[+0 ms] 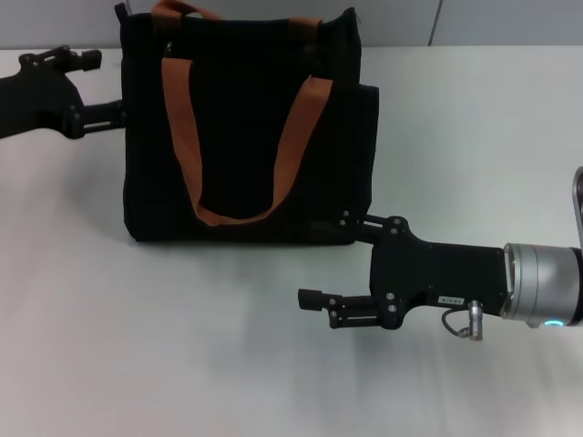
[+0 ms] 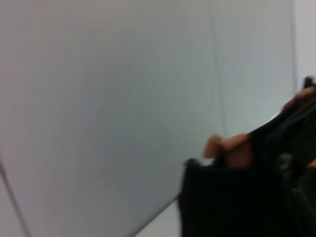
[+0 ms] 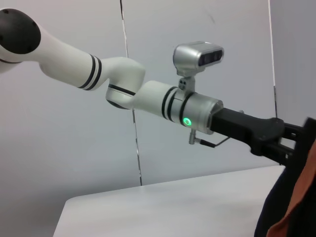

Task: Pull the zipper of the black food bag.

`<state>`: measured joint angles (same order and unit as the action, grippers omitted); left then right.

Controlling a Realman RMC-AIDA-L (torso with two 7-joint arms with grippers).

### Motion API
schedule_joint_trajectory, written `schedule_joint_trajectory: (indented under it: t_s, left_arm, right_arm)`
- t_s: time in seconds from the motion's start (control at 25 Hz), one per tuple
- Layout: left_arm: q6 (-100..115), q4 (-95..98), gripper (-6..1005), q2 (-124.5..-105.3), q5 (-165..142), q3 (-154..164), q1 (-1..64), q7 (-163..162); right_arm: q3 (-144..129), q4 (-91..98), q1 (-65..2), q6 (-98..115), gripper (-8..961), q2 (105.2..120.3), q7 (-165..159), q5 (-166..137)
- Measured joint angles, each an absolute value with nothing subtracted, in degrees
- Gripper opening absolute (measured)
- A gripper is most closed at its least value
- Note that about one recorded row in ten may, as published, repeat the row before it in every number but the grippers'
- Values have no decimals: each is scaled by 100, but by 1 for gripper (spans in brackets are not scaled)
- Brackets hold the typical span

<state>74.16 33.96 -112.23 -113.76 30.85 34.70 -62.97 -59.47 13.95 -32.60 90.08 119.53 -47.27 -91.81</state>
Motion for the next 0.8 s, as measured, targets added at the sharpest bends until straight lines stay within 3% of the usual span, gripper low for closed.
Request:
schedule_joint_trajectory:
  t_s: [0.16, 0.6, 0.72, 0.76, 0.8]
  left_arm:
    - [7093, 3530, 783, -11276, -11450, 3132, 3488, -6250]
    - [7962, 3737, 775, -11178, -11344, 3092, 3255, -6262]
    - [7703, 3710, 773, -11434, -11372, 3143, 3385, -6045]
    - [7703, 3710, 772, -11434, -11372, 3143, 3385, -6045]
    - [7331, 3709, 772, -11580, -11381, 3144, 3466, -5923]
  right_arm:
    - [-5950, 1391, -3260, 9020, 815, 11953, -4727, -9134]
    - [-5951, 1393, -3252, 9021, 807, 11954, -4747, -9066]
    - [-5950, 1395, -3252, 9040, 805, 11954, -4747, -9055]
    - [-5950, 1397, -3254, 9046, 804, 11954, -4747, -9055]
    - [-5950, 1401, -3255, 9050, 804, 11954, -4746, -9055]
